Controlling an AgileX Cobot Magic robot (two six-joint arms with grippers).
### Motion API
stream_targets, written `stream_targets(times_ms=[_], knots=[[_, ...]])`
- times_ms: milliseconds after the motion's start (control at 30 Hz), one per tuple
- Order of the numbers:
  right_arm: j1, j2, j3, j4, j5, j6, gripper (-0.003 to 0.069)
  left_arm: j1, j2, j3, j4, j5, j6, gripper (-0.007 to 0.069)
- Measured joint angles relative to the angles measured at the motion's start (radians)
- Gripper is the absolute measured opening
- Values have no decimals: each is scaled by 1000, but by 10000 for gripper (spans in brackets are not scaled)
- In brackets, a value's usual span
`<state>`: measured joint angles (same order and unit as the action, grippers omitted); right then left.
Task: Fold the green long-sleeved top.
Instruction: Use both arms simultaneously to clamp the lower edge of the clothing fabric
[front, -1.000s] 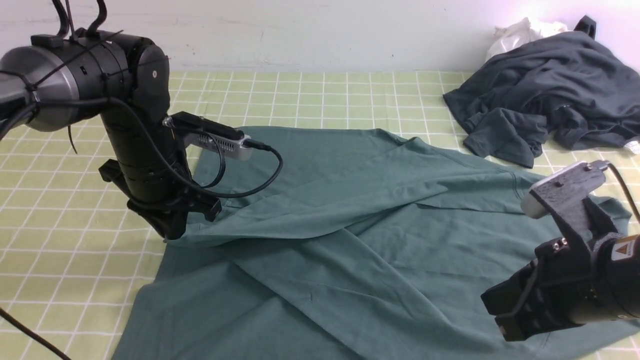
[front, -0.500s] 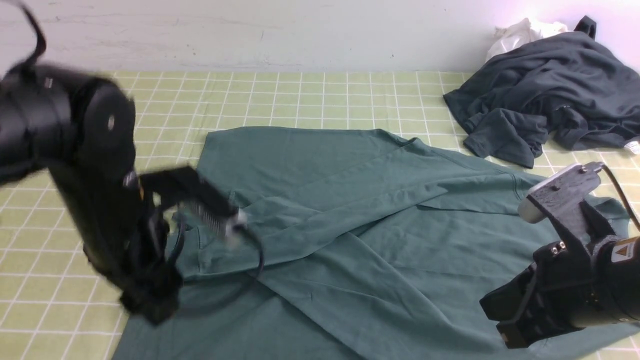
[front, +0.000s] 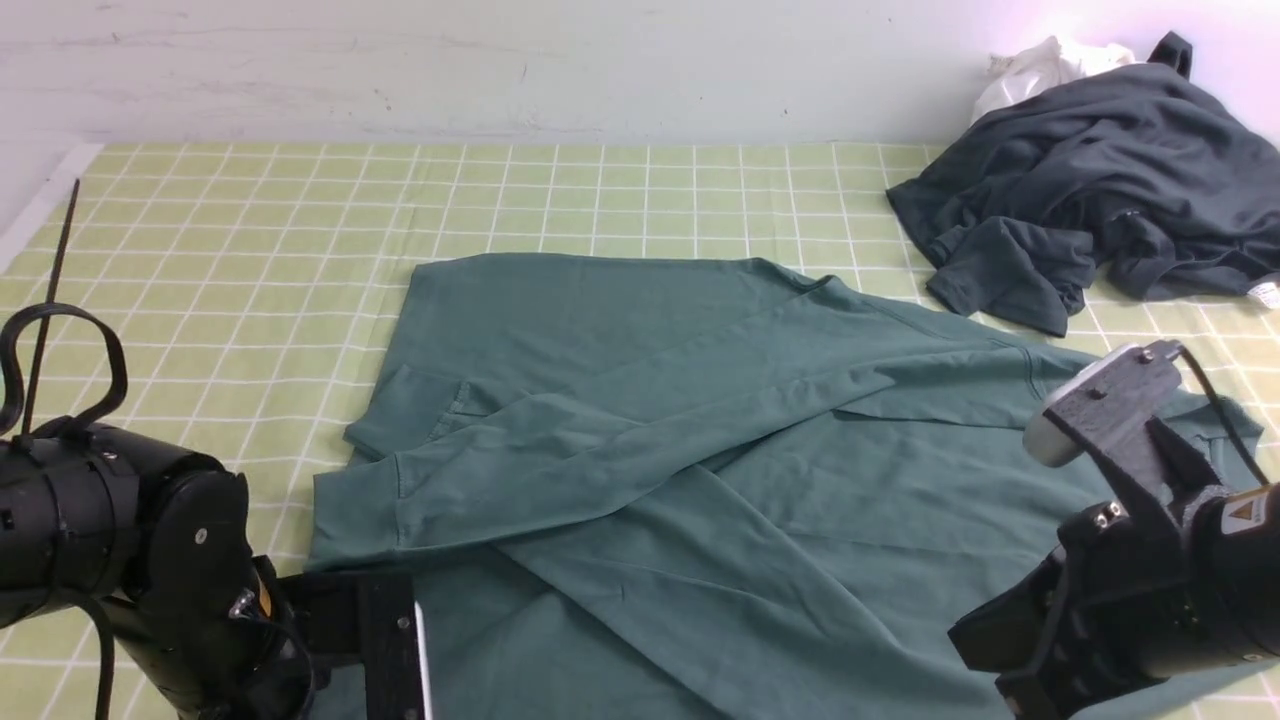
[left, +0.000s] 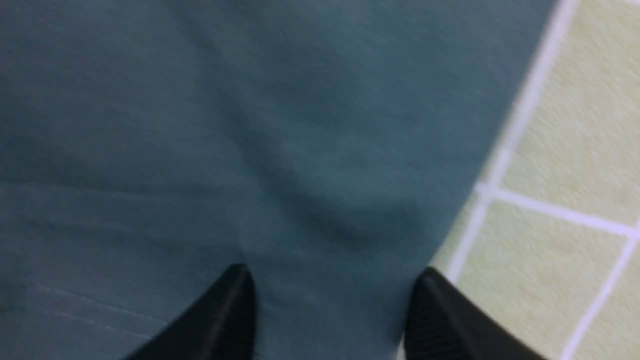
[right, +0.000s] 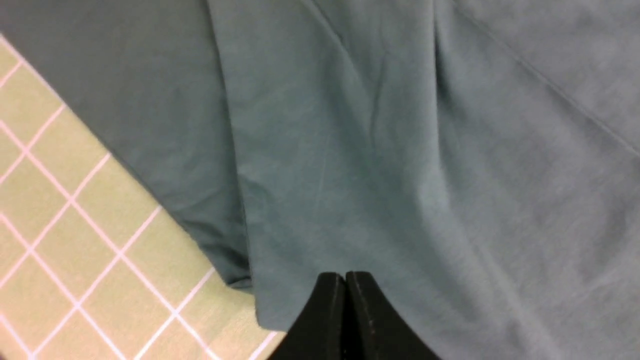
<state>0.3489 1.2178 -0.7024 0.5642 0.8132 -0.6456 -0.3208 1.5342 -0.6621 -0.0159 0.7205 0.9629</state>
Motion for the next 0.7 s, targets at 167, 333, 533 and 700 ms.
stream_targets(times_ms=[167,333,533,700], knots=[[0,-2,0,18,17,-8,-10,0,0,3,-13,-18,-1,143],[0,-44,0,22,17,-45,-10,0,-46,2,-55,31,-82,4],[0,-208,0,105,-39,-284,-10,0,-177,-10,-95,118,-224,-4],[0,-291,0,118,-147,-502,-10,0,-227,-10,-95,122,-289,-4]])
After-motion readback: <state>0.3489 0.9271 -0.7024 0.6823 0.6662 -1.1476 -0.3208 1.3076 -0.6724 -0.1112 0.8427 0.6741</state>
